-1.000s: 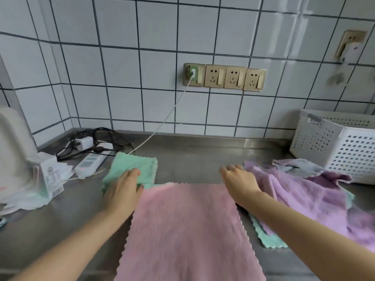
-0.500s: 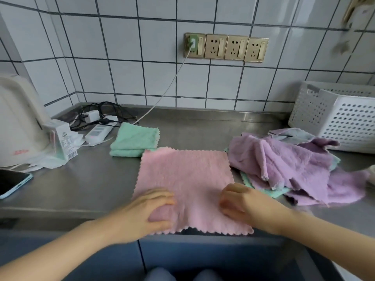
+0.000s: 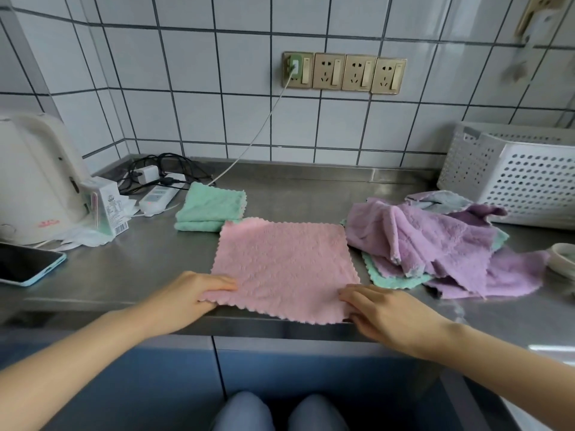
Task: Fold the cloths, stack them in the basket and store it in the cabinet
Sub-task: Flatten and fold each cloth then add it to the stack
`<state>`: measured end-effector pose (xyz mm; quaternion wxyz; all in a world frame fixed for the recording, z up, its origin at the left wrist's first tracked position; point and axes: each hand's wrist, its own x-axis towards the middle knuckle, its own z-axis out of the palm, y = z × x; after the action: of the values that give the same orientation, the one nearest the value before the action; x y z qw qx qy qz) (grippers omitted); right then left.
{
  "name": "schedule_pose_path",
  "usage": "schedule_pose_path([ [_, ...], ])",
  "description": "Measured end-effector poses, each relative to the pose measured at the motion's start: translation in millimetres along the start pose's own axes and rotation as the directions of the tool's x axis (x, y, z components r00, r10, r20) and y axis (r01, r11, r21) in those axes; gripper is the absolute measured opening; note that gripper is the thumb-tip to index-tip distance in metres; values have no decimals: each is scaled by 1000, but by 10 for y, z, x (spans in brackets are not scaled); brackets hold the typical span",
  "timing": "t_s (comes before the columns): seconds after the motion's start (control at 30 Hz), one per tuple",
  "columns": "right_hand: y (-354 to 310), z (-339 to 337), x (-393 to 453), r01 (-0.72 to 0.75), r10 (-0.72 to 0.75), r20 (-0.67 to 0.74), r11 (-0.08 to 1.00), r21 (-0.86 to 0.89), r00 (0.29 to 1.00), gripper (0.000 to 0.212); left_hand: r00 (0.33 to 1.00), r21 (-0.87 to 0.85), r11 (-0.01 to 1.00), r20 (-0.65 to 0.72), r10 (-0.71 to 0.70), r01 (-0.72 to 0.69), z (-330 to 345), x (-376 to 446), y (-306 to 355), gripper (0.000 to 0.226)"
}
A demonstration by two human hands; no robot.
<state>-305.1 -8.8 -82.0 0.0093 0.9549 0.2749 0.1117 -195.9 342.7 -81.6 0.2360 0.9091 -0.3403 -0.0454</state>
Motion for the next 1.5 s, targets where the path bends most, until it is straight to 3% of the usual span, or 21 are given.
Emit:
schedule_pose_path([
  [0.1,44,12,-32,-17,17,21,1000,-2,1000,46,999,-100,995,-20,-30,28,-24,-53,-72,68],
  [0.2,107,52,-17,-92,87,59,992,83,994,58,998,-144,989,-30,-50,45,-17,-49,-76,63],
  [0.27,160,32,33,-136,126,70,974,179,990,52,995,-174,981,-42,-91,83,-36,-17,-46,59],
  [0.37,230,-150,65,-142,188,-168,956,257,968,46,956,-221,975,-290,-54,-12,-82,-28,4,81],
  [0.43,235,-322,14,-136,232,-301,941,308,925,40,911,-150,983,-410,37,-108,-80,-85,18,89],
  [0.5,206,-432,-79,-100,193,-294,947,304,936,22,935,-110,983,-339,105,-150,-46,-165,-15,82],
  [0.6,123,-428,-249,-96,121,-68,952,291,990,13,993,-145,989,-114,22,-39,-16,-285,3,65],
  [0.63,96,-417,-292,-117,131,-24,944,309,991,11,997,-190,982,-72,2,-16,-51,-314,60,53],
  [0.7,60,-432,-343,-171,187,-5,906,386,982,16,997,-286,958,-76,-29,6,-136,-320,172,6],
  [0.73,53,-455,-341,-196,223,-6,872,449,975,22,996,-301,954,-86,-20,-7,-180,-303,168,29],
  [0.77,45,-485,-328,-229,267,1,825,516,964,28,997,-330,944,-62,-40,17,-243,-291,148,49],
  [0.83,57,-509,-266,-309,381,25,708,635,924,31,994,-411,906,-4,-113,101,-330,-231,149,58],
  [0.97,202,-452,38,-421,574,91,475,773,814,31,953,-633,737,-1,-304,235,-362,70,182,19],
  [1.03,326,-341,241,-477,685,150,317,820,713,26,908,-685,667,-19,-418,293,-315,274,140,11],
  [1.07,382,-278,339,-517,727,196,247,819,658,22,891,-686,658,-32,-453,311,-299,365,152,12],
  [1.13,480,-119,491,-599,774,266,177,781,575,21,860,-656,673,-70,-505,342,-225,536,78,34],
  [1.23,509,20,589,-723,822,265,234,650,505,25,854,-543,765,-153,-496,347,-77,676,-19,45],
  [1.5,484,114,634,-733,856,132,336,591,500,28,818,-335,887,-376,-436,319,125,785,-169,43],
])
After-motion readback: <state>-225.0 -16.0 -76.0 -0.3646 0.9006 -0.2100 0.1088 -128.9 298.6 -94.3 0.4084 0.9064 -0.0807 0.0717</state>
